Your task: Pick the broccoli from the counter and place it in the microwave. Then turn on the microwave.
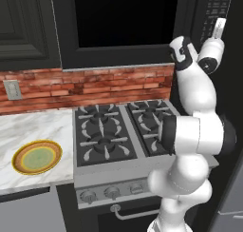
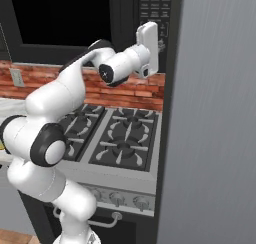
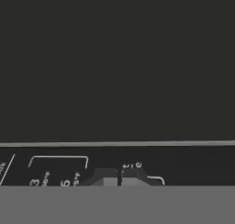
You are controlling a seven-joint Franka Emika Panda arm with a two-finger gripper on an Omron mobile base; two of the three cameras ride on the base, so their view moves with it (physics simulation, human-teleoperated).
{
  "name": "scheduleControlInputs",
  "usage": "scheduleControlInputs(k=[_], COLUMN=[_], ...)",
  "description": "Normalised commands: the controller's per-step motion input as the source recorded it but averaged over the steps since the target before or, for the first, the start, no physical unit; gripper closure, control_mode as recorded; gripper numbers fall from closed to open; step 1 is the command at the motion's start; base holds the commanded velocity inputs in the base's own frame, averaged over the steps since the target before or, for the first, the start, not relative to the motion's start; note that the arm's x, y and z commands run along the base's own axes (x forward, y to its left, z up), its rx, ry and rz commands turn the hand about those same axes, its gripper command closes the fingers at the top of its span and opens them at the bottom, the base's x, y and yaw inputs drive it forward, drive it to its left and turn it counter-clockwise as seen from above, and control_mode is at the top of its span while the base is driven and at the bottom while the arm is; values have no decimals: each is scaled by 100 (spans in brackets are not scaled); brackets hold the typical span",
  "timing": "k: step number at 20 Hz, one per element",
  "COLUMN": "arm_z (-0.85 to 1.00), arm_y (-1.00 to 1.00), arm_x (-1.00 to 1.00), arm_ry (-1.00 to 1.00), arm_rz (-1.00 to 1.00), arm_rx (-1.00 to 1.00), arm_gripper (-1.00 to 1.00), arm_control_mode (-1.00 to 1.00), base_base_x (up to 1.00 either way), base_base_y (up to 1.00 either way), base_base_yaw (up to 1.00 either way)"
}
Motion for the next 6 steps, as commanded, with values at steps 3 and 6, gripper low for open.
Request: scheduleControlInputs(k=[3, 6], arm_z=[-26, -39], arm_y=[-17, -16], arm_x=[9, 9], arm_ry=[0, 0], arm_rz=[0, 0], arm_rx=[0, 0], arm_gripper=[100, 100], arm_control_mode=[-100, -100], base_base_x=[0, 0], base_base_y=[0, 0], base_base_yaw=[0, 0])
